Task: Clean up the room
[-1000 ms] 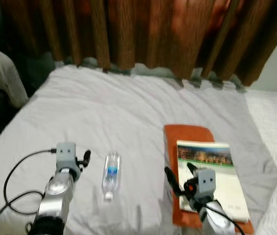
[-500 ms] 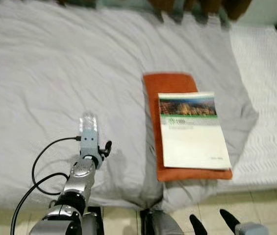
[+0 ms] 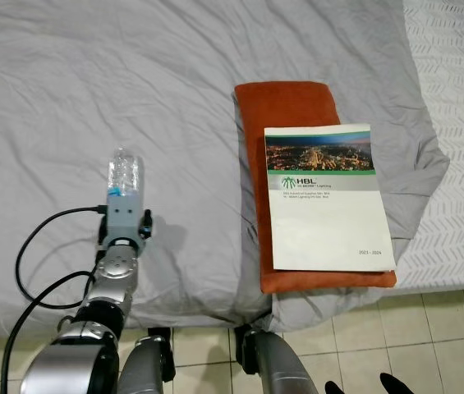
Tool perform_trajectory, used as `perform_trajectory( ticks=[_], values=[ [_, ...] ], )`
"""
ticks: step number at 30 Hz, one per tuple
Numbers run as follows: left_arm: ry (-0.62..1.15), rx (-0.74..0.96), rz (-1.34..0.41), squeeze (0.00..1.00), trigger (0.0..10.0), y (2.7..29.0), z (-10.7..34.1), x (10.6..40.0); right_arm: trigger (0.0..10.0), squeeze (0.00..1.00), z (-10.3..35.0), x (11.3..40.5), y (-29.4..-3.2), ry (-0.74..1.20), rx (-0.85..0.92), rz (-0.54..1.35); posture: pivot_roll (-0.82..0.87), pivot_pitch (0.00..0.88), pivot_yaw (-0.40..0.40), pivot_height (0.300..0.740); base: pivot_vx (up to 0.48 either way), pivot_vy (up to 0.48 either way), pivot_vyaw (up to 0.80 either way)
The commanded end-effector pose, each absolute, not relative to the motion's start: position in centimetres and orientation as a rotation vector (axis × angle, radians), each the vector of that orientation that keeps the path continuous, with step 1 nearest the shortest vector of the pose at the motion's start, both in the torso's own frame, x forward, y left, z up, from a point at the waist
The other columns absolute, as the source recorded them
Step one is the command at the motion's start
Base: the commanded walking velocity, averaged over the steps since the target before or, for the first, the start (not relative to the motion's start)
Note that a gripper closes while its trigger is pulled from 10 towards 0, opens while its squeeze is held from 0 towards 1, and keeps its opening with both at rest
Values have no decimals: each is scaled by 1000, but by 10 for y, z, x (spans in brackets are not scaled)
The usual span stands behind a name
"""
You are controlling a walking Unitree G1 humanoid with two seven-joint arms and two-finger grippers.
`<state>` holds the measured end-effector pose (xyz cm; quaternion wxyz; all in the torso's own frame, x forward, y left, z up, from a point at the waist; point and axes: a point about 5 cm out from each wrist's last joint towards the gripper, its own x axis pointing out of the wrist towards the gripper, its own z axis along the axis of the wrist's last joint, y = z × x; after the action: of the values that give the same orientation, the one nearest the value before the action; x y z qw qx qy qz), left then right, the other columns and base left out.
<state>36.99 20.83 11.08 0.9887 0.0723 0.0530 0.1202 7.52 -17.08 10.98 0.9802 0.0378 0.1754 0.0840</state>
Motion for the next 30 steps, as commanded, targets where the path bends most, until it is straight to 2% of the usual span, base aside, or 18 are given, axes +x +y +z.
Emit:
perform_trajectory(
  ticks=[1, 5, 9, 10, 15, 26, 29, 30],
  values=[
    [188, 125, 308, 0, 10000, 221, 91, 359, 10000, 0, 106, 66, -175, 421, 71, 157, -358, 676, -161, 740, 0, 0, 0],
    [231, 185, 377, 0, 10000, 241, 87, 352, 10000, 0, 105, 66, -175, 437, 67, 166, -356, 670, -170, 740, 0, 0, 0],
    [312, 133, 383, 0, 10000, 252, 75, 344, 10000, 0, 105, 66, -176, 448, 65, 174, -356, 672, -179, 740, 0, 0, 0],
    [351, 63, 378, 0, 0, 254, 68, 340, 10000, 0, 105, 66, -177, 456, 63, 179, -356, 670, -183, 740, 0, 0, 0],
    [377, -25, 323, 0, 0, 248, 62, 339, 10000, 0, 105, 66, -177, 465, 61, 186, -361, 663, -192, 740, 0, 0, 0],
    [381, -14, 274, 0, 0, 246, 62, 339, 10000, 0, 100, 68, -178, 482, 56, 186, -342, 640, -180, 740, 0, 0, 0],
    [305, -54, 254, 0, 0, 244, 73, 346, 10000, 0, 97, 77, -179, 456, 58, 181, -319, 616, -164, 740, 0, 0, 0],
    [213, -67, 219, 0, 0, 239, 88, 354, 10000, 0, 93, 88, -179, 432, 58, 178, -278, 574, -143, 740, 0, 0, 0]
  ],
)
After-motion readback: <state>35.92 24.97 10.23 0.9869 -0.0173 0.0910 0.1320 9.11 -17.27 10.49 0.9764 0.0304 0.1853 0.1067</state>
